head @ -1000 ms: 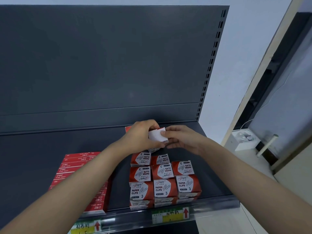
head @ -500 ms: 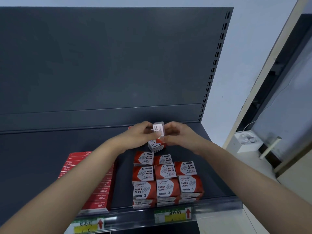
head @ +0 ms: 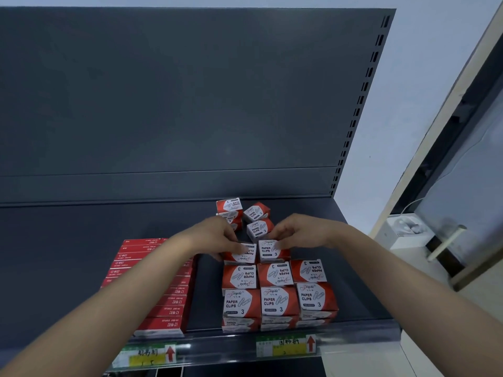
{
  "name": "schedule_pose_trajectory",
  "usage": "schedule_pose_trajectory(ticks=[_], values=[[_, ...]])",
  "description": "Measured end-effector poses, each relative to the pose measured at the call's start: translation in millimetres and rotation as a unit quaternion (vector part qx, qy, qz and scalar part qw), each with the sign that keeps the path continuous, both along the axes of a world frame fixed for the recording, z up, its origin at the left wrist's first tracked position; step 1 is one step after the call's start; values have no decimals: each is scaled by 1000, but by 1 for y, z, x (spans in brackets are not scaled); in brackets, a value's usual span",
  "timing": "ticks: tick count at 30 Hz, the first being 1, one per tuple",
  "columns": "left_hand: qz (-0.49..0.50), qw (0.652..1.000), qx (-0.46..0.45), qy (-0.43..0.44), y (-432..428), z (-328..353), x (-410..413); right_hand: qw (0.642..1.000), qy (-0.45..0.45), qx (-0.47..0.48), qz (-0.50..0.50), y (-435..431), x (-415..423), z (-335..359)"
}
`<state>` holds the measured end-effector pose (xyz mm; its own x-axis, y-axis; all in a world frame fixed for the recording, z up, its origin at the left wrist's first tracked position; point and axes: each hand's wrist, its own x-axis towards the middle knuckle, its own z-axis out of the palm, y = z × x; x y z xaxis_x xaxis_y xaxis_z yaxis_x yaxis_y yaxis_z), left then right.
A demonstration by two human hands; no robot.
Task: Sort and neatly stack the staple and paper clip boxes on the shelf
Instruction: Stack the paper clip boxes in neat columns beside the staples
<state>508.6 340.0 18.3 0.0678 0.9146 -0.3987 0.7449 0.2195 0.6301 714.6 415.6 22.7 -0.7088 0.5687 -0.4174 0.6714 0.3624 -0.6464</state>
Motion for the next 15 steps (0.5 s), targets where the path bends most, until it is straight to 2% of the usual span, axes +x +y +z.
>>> schedule_pose_trajectory(ticks=[8, 13, 15], values=[[-35, 998, -16, 42, 2, 0, 0, 999, -23, -3, 24, 1, -3, 0], [-72, 992, -43, 98, 8, 6, -2, 998, -39, -5, 45, 10, -6, 1], [-65, 992, 6, 112, 12, 13, -2, 998, -18, 48, 38, 17, -9, 3]])
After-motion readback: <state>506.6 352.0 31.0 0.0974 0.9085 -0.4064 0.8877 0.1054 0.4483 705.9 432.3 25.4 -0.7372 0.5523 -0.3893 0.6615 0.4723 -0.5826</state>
